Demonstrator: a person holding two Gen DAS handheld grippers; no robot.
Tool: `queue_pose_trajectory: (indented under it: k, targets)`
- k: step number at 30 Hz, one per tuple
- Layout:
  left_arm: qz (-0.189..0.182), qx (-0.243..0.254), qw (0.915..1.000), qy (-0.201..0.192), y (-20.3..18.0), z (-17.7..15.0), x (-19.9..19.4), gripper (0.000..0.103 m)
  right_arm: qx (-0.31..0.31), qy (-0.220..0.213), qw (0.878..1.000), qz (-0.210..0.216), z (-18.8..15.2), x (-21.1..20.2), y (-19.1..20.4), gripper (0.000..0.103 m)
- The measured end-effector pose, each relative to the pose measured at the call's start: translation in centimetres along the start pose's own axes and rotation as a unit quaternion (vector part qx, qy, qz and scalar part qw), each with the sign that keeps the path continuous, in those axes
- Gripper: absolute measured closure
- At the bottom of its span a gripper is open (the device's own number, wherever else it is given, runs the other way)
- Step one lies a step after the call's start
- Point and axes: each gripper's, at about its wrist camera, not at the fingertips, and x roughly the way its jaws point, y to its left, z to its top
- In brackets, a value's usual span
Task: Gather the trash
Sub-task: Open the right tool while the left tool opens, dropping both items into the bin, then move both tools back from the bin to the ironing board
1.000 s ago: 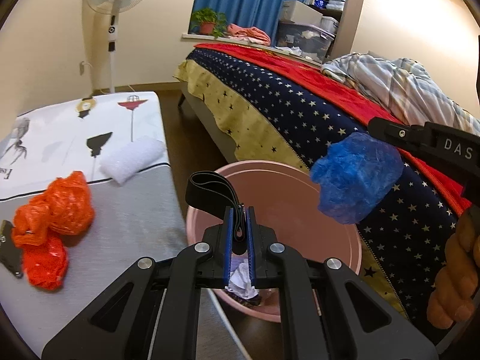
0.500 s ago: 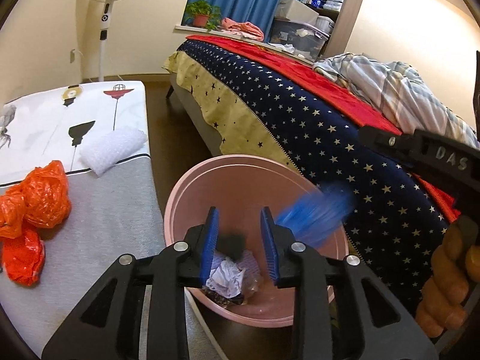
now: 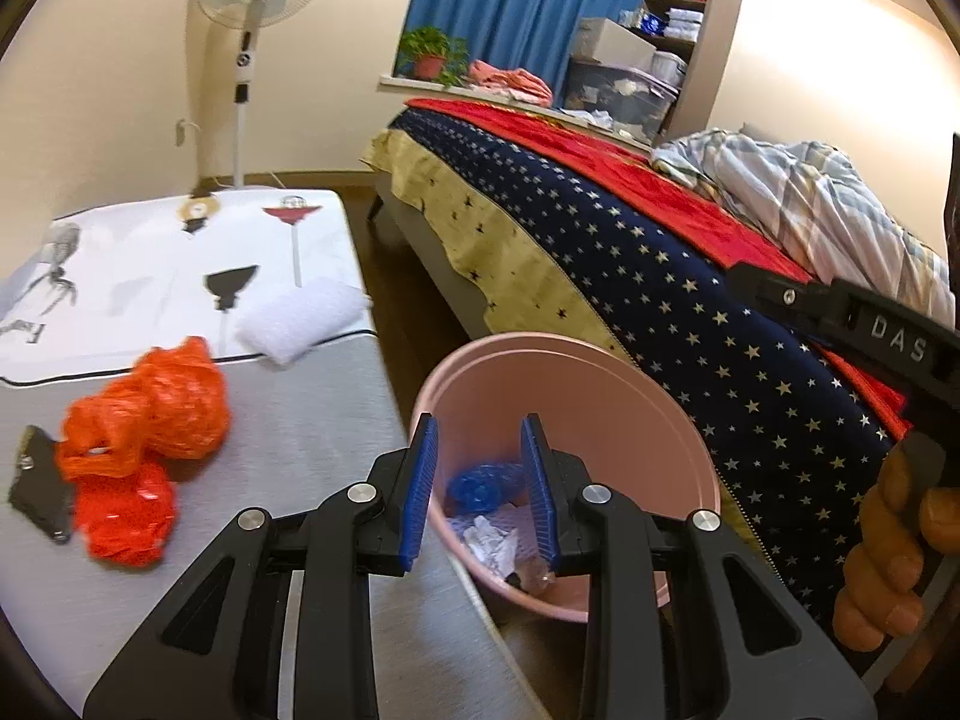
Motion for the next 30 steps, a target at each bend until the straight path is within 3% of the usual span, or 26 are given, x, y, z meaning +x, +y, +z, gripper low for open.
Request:
queue_pose_trajectory:
  k: [20, 30]
  targets:
    - [0.094, -0.064, 0.9925, -0.045, 8.4, -0.6, -6.7, 0.074, -0.037, 0.006, 0.995, 0.089, -1.2, 0.4, 8.5, 0.061]
    - [0.164, -0.130, 0.9762, -0.056, 14.1, -1.4, -8.0, 0.074, -0.054, 0.030, 0.988, 0.142, -2.5, 3.9, 13.8, 0.062]
